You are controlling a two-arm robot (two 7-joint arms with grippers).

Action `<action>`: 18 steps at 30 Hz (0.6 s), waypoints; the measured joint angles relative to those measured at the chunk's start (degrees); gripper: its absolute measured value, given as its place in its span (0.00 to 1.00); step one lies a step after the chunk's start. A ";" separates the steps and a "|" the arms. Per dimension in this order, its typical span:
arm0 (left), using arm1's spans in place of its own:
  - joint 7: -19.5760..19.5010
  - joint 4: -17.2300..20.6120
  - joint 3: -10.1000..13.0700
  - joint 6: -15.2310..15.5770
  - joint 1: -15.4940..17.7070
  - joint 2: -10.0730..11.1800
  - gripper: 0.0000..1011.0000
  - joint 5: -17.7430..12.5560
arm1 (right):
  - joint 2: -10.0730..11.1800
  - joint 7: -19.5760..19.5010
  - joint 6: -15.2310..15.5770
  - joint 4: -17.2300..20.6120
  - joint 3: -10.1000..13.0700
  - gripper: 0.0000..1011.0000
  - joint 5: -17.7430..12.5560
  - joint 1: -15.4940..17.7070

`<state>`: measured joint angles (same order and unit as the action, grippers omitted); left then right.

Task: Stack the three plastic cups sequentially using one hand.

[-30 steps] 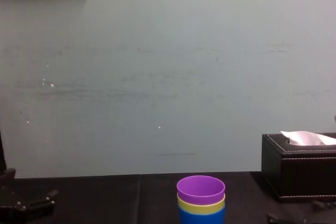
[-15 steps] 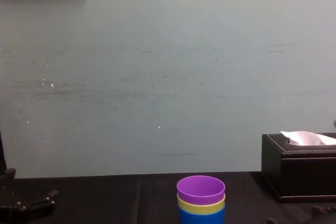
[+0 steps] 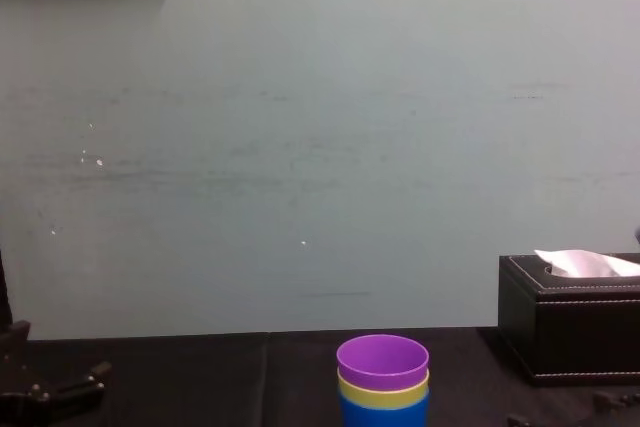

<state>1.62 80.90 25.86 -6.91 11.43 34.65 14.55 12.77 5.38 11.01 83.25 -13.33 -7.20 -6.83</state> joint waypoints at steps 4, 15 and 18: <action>0.00 0.00 0.00 0.00 0.00 0.00 1.00 0.00 | 0.02 -0.01 0.00 0.01 -0.01 0.99 0.00 0.00; 0.00 0.00 0.00 0.00 0.00 0.00 1.00 0.00 | 0.03 -0.02 0.00 0.01 -0.01 0.99 0.00 0.00; 0.00 0.00 0.00 0.00 0.00 0.00 1.00 0.00 | 0.03 -0.03 0.00 0.01 -0.01 0.99 0.00 0.00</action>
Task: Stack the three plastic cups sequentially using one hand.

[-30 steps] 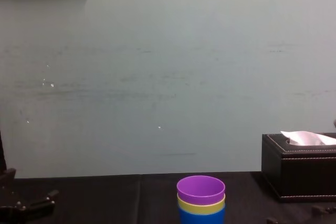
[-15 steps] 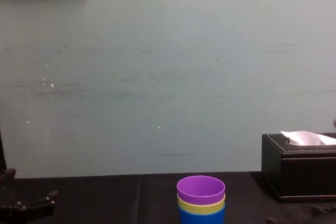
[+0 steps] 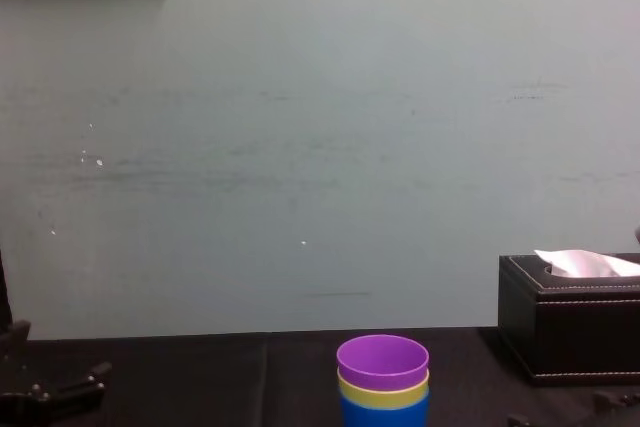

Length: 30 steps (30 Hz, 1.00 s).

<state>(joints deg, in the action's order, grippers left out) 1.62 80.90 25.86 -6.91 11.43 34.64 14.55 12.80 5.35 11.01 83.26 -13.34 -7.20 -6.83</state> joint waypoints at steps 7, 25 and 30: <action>0.00 0.00 0.00 0.00 0.00 0.00 1.00 0.00 | 0.00 -0.03 0.00 0.00 0.00 0.99 0.00 0.00; 0.00 0.00 0.00 0.00 0.00 0.00 1.00 0.00 | 0.00 -0.04 0.00 0.00 0.00 0.99 0.00 0.00; 0.00 0.00 0.00 0.00 0.00 0.00 1.00 0.00 | 0.00 -0.04 0.00 0.00 0.00 0.99 0.00 0.00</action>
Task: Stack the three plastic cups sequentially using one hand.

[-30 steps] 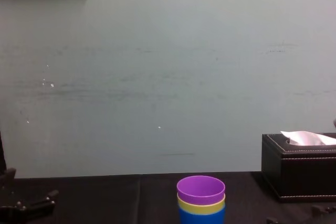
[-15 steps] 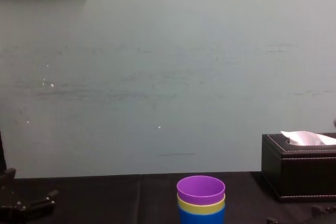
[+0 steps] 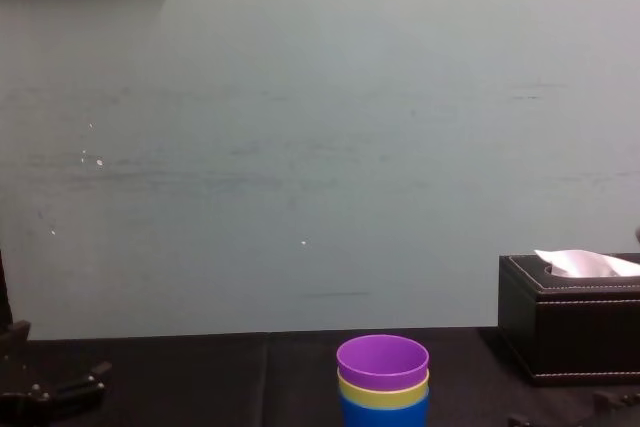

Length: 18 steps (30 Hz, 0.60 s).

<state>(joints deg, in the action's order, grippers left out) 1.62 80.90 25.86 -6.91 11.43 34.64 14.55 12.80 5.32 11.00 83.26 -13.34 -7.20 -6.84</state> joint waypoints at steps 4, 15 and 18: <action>0.00 0.00 0.00 0.00 0.00 0.00 1.00 0.00 | 0.00 0.00 0.00 0.00 0.00 0.99 0.00 0.00; 0.00 0.00 0.00 0.00 0.00 0.00 1.00 0.00 | 0.00 0.00 0.00 0.00 0.00 0.99 0.00 0.00; 0.00 0.00 0.00 0.00 0.00 0.00 1.00 0.00 | 0.00 0.00 0.00 0.00 0.00 0.99 0.00 0.00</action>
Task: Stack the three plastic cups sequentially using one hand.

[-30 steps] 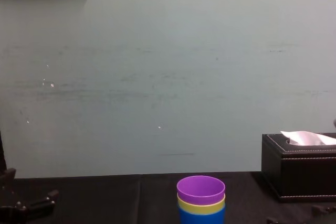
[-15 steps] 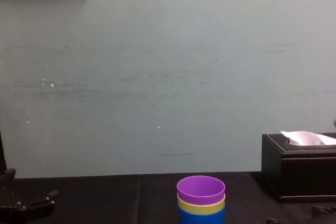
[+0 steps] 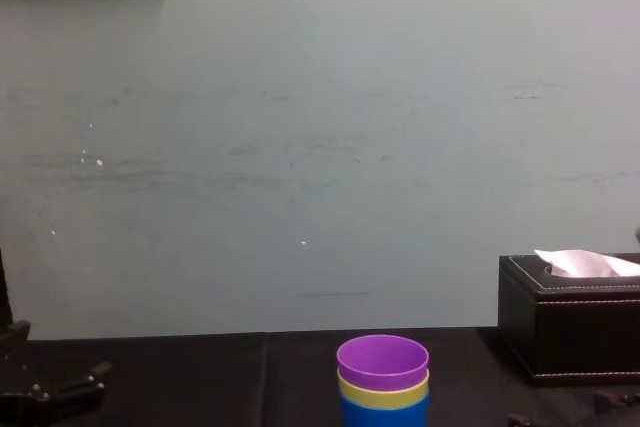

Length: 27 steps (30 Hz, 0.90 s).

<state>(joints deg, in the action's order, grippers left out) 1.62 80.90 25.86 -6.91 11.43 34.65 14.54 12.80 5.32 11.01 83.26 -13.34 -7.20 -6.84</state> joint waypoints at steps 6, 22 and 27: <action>0.00 0.00 0.00 0.00 0.00 0.00 1.00 0.00 | 0.00 0.00 0.00 0.00 0.00 0.99 0.00 0.00; 0.00 0.00 0.00 0.00 0.00 0.00 1.00 0.00 | 0.00 0.00 0.00 0.00 0.00 0.99 0.00 0.00; 0.00 0.00 0.00 0.00 0.00 0.00 1.00 0.00 | 0.00 0.00 0.00 0.00 0.00 0.99 0.00 0.00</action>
<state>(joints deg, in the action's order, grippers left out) 1.62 80.90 25.86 -6.91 11.43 34.65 14.55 12.80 5.32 11.01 83.26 -13.34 -7.20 -6.84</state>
